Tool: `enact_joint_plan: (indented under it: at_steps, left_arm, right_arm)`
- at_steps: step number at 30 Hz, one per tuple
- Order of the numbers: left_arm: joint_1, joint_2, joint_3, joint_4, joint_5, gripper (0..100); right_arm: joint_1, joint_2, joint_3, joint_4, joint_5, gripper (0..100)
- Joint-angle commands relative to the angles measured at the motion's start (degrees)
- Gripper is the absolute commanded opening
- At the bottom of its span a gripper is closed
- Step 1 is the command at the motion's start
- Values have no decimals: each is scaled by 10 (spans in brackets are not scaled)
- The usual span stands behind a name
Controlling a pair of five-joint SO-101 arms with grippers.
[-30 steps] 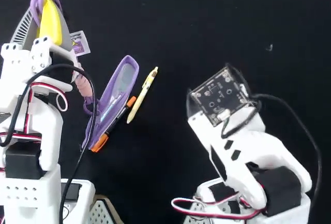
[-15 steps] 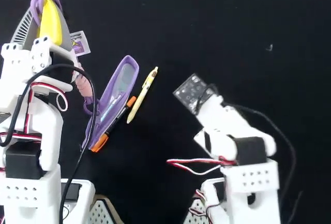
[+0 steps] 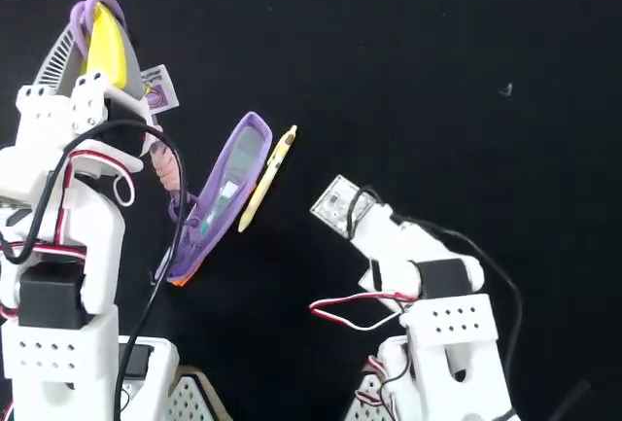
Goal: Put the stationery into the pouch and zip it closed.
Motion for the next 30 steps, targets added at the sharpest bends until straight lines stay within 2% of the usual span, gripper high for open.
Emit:
enact_joint_plan:
  at_steps: [1, 7, 12, 19, 26, 30]
  left_arm:
    - [-4, -5, -7, -13, 5, 30]
    - [-4, -6, -11, -13, 4, 30]
    - [-4, -6, -11, -13, 3, 30]
    - [-5, -7, -11, -13, 3, 30]
    - [-5, -7, -11, -13, 3, 30]
    - [-5, -7, -11, -13, 4, 30]
  right_arm:
    - [24, 3, 27, -49, 14, 296]
    - [75, 3, 77, -142, 66, 296]
    - [79, 3, 112, -153, 97, 296]
    - [81, 3, 160, -209, 120, 219]
    - [99, 5, 156, -207, 124, 219]
    - [99, 45, 135, -151, 124, 217]
